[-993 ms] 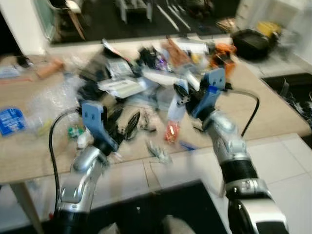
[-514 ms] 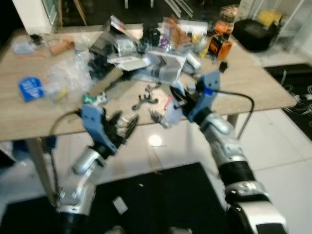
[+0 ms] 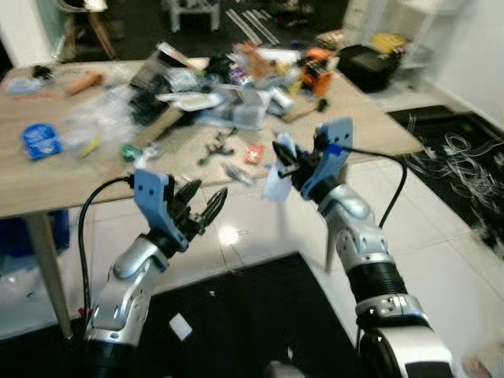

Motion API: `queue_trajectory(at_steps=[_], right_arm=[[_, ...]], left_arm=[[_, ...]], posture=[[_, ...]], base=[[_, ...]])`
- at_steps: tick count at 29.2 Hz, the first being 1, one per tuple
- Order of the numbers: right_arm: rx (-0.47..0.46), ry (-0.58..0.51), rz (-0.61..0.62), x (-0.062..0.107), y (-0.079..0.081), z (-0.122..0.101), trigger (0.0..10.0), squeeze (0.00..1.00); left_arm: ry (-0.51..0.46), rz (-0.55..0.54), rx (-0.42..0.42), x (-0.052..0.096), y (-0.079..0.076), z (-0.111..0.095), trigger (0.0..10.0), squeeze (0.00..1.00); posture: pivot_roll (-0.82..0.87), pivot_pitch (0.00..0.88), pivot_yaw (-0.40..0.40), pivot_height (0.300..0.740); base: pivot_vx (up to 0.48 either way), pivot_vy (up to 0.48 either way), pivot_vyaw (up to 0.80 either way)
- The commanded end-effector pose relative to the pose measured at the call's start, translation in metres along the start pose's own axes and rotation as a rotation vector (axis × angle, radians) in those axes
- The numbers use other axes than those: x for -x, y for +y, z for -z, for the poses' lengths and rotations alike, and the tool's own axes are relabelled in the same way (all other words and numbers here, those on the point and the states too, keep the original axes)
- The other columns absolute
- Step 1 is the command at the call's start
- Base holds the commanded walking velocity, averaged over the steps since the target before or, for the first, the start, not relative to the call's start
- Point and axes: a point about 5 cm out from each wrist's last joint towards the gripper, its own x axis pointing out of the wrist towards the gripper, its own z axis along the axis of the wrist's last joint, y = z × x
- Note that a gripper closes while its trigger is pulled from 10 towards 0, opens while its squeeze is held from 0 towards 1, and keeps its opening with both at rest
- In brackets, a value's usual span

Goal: Picking trash to rubbish bin

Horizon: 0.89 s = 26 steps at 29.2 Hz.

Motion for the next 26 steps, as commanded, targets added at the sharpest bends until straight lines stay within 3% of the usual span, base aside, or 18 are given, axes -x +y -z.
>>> queue_trajectory(at_steps=[1,26], right_arm=[[-0.005,0.019,0.012,0.0011,-0.0038,0.0018,10.0,0.0],[-0.003,0.029,0.007,0.0002,-0.005,0.0021,10.0,0.0]], left_arm=[[0.017,0.036,-0.018,-0.0019,-0.0018,0.0013,10.0,0.0],[0.003,0.057,0.003,-0.0036,-0.0025,0.0009,10.0,0.0]], posture=[[-0.05,0.0,-0.05,0.74],[-0.06,0.0,-0.043,0.74]], base=[[0.0,0.0,-0.8],[0.0,0.0,-0.8]])
